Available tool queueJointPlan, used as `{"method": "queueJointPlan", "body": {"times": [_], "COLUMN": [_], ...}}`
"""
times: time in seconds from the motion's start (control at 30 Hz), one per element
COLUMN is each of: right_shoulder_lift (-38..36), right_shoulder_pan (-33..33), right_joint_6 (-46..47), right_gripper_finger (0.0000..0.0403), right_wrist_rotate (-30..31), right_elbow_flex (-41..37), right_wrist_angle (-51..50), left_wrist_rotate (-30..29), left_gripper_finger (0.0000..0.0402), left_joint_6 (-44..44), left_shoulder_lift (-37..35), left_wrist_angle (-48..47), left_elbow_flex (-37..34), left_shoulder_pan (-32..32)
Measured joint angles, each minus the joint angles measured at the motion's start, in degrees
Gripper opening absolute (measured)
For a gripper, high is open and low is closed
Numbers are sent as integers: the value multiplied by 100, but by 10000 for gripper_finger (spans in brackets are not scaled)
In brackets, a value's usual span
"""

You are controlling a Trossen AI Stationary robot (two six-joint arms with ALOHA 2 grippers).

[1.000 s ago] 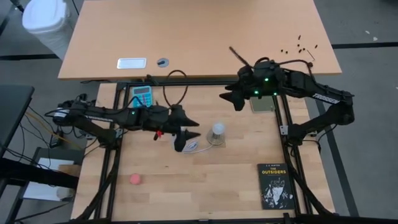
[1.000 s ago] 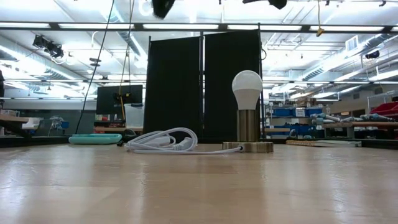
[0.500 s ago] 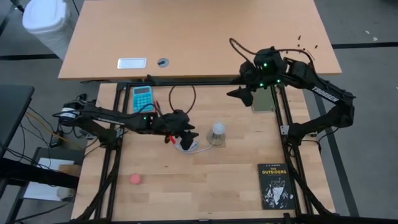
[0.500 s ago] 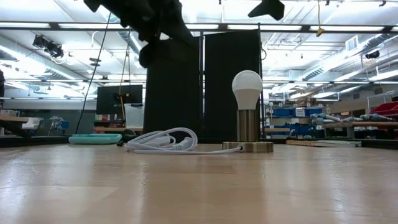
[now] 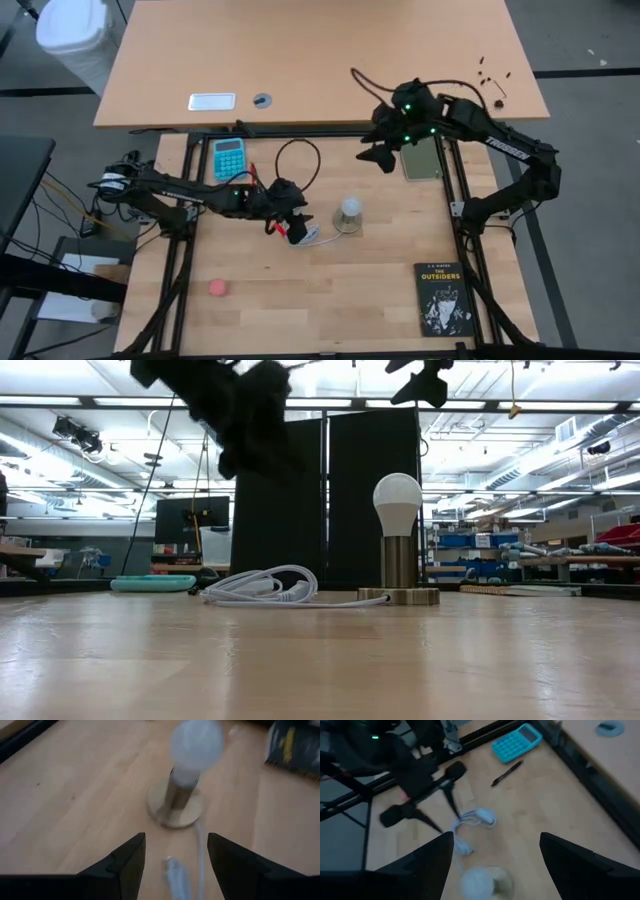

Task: Screw lightbulb
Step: Insert the white lightbulb into the desk lamp

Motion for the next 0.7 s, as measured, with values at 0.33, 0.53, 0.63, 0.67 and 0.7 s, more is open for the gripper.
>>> {"method": "queueJointPlan", "body": {"times": [0.33,0.53,0.63,0.67,0.7], "right_shoulder_lift": [-71,-72,-72,-73,-77], "right_shoulder_pan": [511,514,547,572,594], "right_joint_6": [542,516,321,230,127], "right_gripper_finger": [291,291,291,291,291], "right_wrist_rotate": [593,561,447,426,409], "right_elbow_flex": [2,2,2,2,2], "right_wrist_angle": [396,614,457,395,341], "left_wrist_rotate": [471,270,219,205,192], "left_gripper_finger": [218,218,218,218,218], "left_joint_6": [-390,-805,-795,-777,-765], "left_shoulder_lift": [117,117,168,198,236], "left_wrist_angle": [1781,2728,2867,2979,3053], "left_elbow_flex": [-1220,-1609,-1584,-1580,-1582], "left_shoulder_pan": [44,44,44,44,44]}}
